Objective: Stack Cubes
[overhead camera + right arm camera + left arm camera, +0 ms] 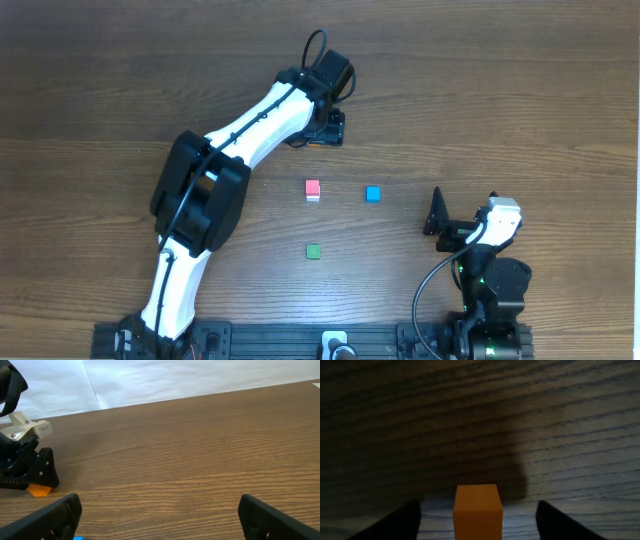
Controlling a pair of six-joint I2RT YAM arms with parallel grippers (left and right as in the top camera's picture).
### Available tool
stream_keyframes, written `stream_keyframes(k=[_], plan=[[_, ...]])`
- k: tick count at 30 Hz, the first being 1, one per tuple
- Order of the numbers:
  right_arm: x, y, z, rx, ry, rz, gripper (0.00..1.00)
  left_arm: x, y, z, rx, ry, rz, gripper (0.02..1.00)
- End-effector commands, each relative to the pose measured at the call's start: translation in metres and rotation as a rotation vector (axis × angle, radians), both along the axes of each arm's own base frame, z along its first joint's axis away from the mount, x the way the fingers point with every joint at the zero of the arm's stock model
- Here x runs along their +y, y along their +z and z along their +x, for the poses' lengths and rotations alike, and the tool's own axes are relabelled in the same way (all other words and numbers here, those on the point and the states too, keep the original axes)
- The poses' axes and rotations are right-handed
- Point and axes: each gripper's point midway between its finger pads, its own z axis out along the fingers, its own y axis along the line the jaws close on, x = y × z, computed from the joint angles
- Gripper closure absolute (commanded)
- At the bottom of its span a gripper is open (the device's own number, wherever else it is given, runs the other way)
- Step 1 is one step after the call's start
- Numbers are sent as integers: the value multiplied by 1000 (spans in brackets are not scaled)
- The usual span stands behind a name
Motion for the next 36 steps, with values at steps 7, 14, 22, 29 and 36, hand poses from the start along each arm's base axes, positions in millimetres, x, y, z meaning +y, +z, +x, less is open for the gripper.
stream_keyframes(k=[7,14,22,29,36], plan=[[3,-4,-1,17,17,1,7,-1,-6,0,17,7,6,457],[3,-4,-1,17,17,1,9,-1,-7,0,17,9,5,630],[3,-4,-1,17,17,1,7,-2,-7,-1,22,24,-4,790],[3,-4,-1,17,17,1,9,-4,-6,-1,26,30,-12,869],[3,-4,-1,17,17,1,9,-1,13,-7,49,61,-7,936]])
